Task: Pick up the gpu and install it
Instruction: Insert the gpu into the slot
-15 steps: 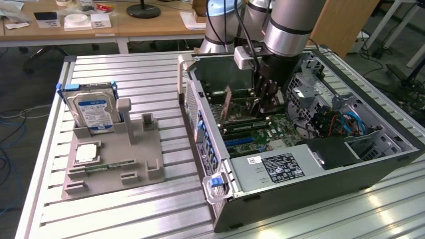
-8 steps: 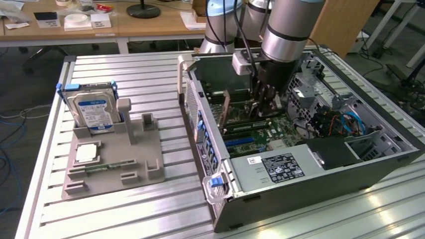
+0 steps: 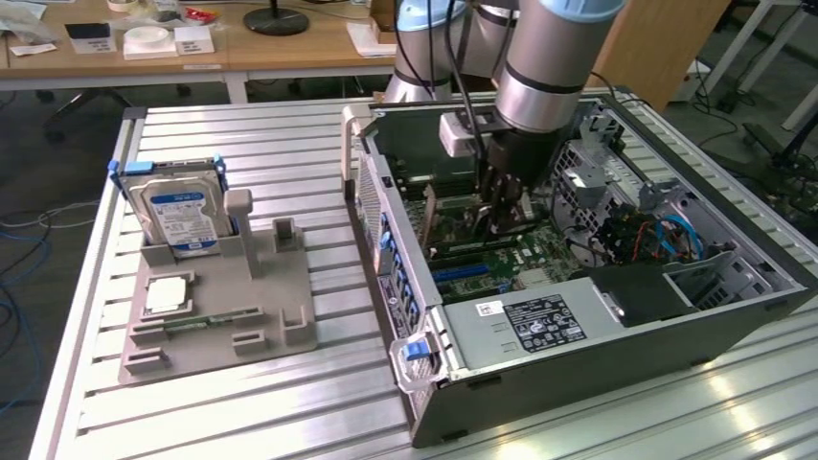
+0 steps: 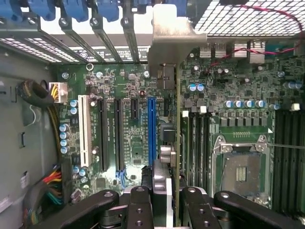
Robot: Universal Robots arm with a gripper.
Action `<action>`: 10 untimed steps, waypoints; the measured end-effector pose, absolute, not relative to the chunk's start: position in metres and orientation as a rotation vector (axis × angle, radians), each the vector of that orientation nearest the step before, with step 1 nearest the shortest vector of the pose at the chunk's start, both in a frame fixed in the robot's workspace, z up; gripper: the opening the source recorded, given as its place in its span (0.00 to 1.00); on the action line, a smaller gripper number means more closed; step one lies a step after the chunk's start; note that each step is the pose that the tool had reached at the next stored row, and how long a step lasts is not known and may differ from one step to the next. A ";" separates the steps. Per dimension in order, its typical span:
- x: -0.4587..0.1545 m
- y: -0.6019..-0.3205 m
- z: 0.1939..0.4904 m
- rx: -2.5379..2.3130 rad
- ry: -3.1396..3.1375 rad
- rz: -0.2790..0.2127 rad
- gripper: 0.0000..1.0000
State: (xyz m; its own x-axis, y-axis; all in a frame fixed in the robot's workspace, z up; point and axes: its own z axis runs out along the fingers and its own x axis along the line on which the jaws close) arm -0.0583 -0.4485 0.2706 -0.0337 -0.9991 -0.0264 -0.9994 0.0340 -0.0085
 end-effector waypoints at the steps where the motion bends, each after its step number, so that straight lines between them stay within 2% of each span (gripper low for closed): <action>1: -0.058 -0.449 0.269 -2.166 2.241 0.019 0.28; 10: -0.064 -0.452 0.257 -2.166 2.241 0.019 0.28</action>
